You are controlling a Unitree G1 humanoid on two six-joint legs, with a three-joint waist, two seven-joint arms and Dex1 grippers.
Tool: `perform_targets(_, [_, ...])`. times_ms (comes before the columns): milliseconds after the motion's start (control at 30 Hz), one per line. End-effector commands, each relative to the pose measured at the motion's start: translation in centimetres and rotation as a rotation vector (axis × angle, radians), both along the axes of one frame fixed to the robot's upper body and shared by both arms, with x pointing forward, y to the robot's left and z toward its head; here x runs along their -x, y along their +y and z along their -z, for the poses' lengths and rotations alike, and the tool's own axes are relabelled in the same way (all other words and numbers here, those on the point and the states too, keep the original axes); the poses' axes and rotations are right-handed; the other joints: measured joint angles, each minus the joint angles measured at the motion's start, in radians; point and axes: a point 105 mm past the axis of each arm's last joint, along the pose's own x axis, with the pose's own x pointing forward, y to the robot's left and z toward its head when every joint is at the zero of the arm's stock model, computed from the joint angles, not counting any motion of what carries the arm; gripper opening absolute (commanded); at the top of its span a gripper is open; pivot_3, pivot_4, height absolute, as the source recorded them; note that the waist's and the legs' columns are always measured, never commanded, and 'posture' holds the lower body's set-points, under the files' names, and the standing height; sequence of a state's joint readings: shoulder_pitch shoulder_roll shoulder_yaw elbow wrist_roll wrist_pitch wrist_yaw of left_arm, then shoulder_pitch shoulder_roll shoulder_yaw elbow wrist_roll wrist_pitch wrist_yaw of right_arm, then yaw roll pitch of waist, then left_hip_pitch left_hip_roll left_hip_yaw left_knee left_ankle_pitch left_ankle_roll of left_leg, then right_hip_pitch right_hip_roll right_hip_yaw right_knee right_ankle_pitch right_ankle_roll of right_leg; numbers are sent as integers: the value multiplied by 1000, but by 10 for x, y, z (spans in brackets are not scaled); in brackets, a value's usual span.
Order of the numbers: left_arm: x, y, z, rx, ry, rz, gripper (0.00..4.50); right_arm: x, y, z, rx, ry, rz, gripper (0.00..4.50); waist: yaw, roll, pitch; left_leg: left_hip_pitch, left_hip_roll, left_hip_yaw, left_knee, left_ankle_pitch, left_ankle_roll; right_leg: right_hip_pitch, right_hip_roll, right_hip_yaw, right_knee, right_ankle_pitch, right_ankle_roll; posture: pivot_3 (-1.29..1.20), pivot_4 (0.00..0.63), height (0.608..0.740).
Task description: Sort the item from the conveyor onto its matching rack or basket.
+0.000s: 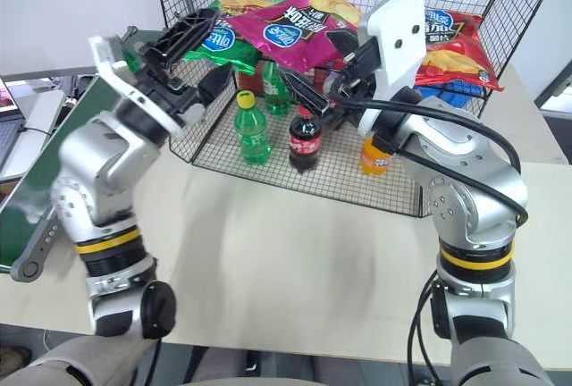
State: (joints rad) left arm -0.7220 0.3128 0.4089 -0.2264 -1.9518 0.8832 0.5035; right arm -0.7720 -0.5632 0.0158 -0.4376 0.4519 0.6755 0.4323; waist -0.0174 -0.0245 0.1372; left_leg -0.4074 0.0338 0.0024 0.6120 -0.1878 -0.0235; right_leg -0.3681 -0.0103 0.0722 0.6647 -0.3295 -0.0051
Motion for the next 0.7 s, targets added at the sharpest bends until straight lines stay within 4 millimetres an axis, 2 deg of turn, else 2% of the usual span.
perform_targets(33, [17, 18, -16, -167, -140, 11, 4445, 6, 9, -10, 124, -165, -21, 4500, -1, 0, 0, 1, 0, 0, 0, 0, 0, 0, 0, 0, 0, 0, 0, 0, 150, 740])
perform_targets(167, [33, 21, -20, -615, -315, -14, 4445, 6, 17, -6, 253, -269, -35, 4500, -4, 0, 3, 1, 1, -1, -2, 1, -1, -2, 2, -1, 0, 0, 0, 0, 150, 740])
perform_targets(300, [31, 16, -22, -931, -562, -89, 4445, 0, 24, -9, 341, -383, -8, 4500, 6, 1, 3, 1, -1, 1, -4, 1, -2, -1, 1, -1, -1, 0, 0, 0, 150, 740])
perform_targets(400, [31, 14, -15, -1029, -706, -99, 4445, -2, 35, -9, 389, -437, -5, 4500, 5, 1, 3, 2, -1, 1, -5, 1, -2, -2, 0, 0, -1, 0, 0, 0, 150, 740])
perform_targets(533, [32, 13, -15, -1029, -803, -104, 4445, -7, 39, -6, 430, -471, 31, 4500, 1, 1, 3, 0, 2, 2, -5, 0, -1, -3, 2, 0, 0, 0, 0, 0, 150, 740])
perform_targets(700, [28, 18, -12, -1061, -821, -124, 4500, -17, 35, -4, 484, -482, 79, 2957, 1, 1, 3, -1, 3, 2, -4, -1, 2, -4, 1, 0, 0, 0, 0, 0, 150, 740])
